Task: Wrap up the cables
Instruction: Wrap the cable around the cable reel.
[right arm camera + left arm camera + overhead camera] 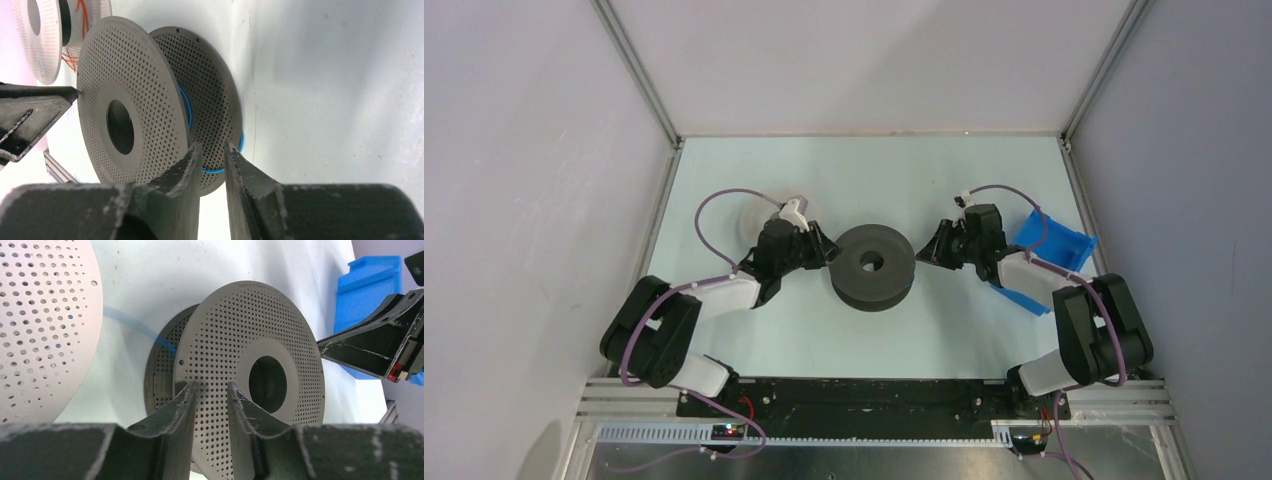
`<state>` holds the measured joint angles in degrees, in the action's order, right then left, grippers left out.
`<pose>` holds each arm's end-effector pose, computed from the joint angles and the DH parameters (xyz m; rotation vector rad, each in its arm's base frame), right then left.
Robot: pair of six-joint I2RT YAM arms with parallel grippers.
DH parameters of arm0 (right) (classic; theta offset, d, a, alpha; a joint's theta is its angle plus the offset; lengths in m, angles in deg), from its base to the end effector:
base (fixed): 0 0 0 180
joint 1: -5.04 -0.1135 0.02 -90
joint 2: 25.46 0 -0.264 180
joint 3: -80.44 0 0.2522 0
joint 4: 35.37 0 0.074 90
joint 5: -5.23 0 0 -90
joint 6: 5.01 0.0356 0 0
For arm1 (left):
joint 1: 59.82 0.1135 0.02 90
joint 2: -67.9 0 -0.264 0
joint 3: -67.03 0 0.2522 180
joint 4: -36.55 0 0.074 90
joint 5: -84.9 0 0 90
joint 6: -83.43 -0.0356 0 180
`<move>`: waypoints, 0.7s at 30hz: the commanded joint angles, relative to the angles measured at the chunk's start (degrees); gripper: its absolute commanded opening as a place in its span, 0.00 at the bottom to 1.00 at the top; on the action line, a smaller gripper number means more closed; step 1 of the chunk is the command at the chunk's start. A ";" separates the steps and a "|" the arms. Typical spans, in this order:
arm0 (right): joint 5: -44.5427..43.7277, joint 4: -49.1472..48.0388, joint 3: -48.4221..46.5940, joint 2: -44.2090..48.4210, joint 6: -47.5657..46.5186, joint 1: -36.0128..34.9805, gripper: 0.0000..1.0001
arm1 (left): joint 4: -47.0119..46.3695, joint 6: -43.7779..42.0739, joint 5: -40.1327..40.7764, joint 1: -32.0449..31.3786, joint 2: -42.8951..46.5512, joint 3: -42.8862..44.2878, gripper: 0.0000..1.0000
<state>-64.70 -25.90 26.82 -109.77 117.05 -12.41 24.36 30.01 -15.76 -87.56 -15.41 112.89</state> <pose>0.2757 0.0995 0.1782 0.1075 2.3636 0.8377 0.2519 -0.1399 0.1758 -0.0383 2.1214 -0.8819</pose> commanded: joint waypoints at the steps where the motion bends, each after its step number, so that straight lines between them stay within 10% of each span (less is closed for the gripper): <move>1: 3.28 0.22 0.82 2.43 -0.41 2.03 0.27 | 2.90 -0.35 0.29 -0.55 -0.99 0.95 0.34; 21: -8.14 0.36 2.88 0.98 6.40 -5.66 0.27 | 3.25 -0.89 0.24 -0.69 -0.32 1.15 0.34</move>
<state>-67.10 -24.42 29.23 -107.68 118.56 -16.04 24.88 29.95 -15.80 -87.61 -15.46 113.18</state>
